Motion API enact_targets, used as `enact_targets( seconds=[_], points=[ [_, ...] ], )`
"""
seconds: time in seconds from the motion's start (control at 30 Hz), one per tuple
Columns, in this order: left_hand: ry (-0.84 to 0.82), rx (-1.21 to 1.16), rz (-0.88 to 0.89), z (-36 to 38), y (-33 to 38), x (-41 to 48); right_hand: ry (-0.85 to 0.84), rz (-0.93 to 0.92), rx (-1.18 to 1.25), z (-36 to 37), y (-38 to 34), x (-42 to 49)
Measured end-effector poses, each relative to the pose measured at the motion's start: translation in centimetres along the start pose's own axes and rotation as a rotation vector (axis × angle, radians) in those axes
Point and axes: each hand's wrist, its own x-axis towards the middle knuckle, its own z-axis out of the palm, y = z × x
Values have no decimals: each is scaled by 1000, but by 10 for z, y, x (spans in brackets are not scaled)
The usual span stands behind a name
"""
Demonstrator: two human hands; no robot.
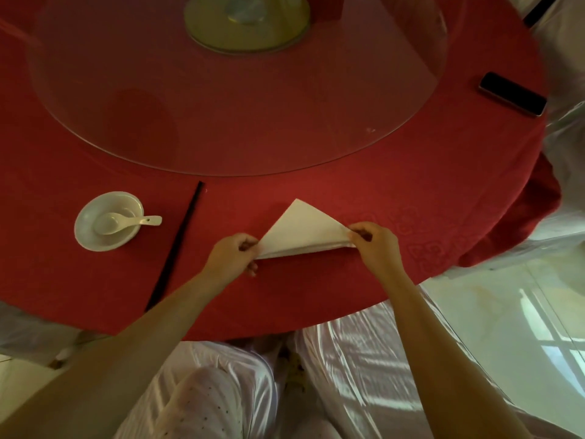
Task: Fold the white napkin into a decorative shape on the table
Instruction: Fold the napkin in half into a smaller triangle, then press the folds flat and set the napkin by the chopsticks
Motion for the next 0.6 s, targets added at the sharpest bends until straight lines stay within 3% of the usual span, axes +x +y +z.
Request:
enact_targets(
  seconds=[0.13,0.23,0.3,0.37,0.43,0.5,0.6],
  points=[
    [127,345,88,15,-5,-10,31,34,-105,3,-7,-2],
    [432,536,226,8,8,-11,205,-8,-307,3,-19,-5],
    [609,544,401,10,28,1,241,-180,-347,15,-37,1],
    [563,492,498,28,45,13,36,-341,-364,38,-53,8],
    [375,554,464,57,42,16,-159,-444,-533,65,-52,8],
    [277,678,405,76,15,16,-192,-488,-694,82,-35,5],
    [311,791,404,70,-13,20,-115,-501,-707,85,-21,4]
  ],
)
